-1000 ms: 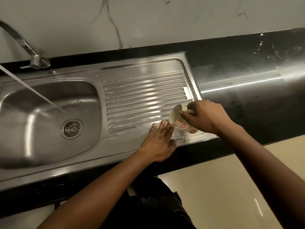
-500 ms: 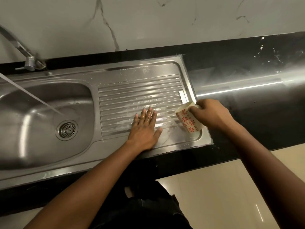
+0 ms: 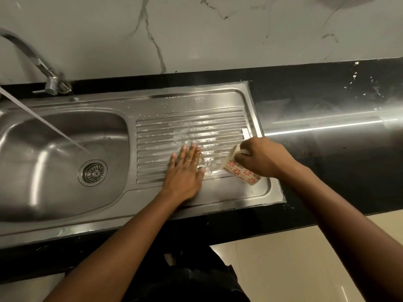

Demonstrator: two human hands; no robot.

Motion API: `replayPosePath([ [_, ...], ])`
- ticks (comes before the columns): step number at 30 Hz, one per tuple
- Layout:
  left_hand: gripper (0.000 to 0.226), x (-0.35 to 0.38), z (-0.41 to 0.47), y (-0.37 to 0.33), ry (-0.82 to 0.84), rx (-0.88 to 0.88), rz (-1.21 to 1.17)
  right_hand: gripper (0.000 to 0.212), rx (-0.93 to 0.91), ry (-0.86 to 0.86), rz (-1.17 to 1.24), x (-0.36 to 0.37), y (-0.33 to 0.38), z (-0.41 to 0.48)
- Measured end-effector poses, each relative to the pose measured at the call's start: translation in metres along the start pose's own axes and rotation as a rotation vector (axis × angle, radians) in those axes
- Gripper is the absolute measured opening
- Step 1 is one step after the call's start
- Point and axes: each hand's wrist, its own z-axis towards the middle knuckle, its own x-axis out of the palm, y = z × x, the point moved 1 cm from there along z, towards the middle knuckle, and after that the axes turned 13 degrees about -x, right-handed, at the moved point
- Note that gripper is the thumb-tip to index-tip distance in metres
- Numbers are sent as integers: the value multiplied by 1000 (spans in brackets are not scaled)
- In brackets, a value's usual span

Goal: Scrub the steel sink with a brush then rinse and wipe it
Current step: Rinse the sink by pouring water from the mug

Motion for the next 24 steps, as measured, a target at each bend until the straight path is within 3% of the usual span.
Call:
replayPosePath([
  [6, 69, -13, -17, 59, -22, -209, -46, 30, 184, -137, 57, -11, -8, 15],
  [11, 70, -21, -6, 71, -2, -219, -76, 26, 83, -256, 31, -11, 45, 63],
  [18, 68, -24, -21, 109, -19, -175, -88, 32, -161, -44, -164, 12, 127, 80],
  [24, 68, -28, -45, 153, 14, -189, -171, 26, -67, -40, -226, 15, 136, 62],
])
